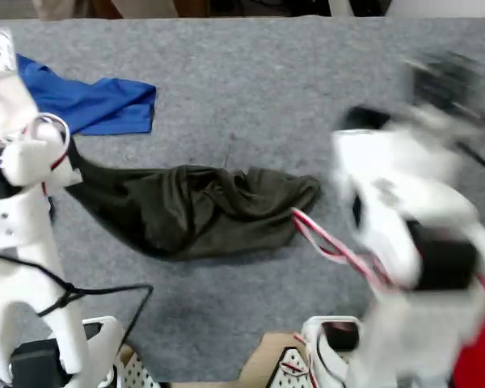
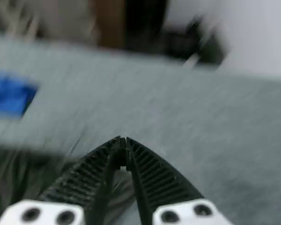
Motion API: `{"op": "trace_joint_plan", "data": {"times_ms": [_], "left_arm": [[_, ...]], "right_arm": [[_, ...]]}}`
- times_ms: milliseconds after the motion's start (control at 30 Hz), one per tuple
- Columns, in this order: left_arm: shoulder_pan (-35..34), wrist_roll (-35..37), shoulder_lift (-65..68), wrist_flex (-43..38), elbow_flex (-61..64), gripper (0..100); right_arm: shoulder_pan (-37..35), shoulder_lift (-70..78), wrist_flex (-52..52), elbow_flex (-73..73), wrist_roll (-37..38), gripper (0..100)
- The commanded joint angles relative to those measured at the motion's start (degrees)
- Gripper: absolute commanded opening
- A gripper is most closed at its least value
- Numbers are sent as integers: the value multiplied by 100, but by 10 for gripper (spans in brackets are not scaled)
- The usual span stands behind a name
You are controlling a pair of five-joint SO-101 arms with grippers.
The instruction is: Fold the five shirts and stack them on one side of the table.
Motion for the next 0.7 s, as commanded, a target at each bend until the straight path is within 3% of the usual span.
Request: {"op": "trace_joint_plan", "data": {"times_ms": [0,167,367,567,667], "left_arm": [[-70,26,-163,-466,932,18],[53,26,-163,-1310,2400,18],[18,18,-251,-1749,3323,18],[-26,18,-365,-2330,4141,18],[-26,18,-365,-2391,4413,18]], "right_arm": [[-1103,848,-290,1007,-62,6],[-1657,2703,-1495,1534,-62,94],[-1974,4778,-1609,549,-62,268],[-2114,6325,-1433,-444,-62,277],[-2000,6923,-993,-919,-18,201]]}}
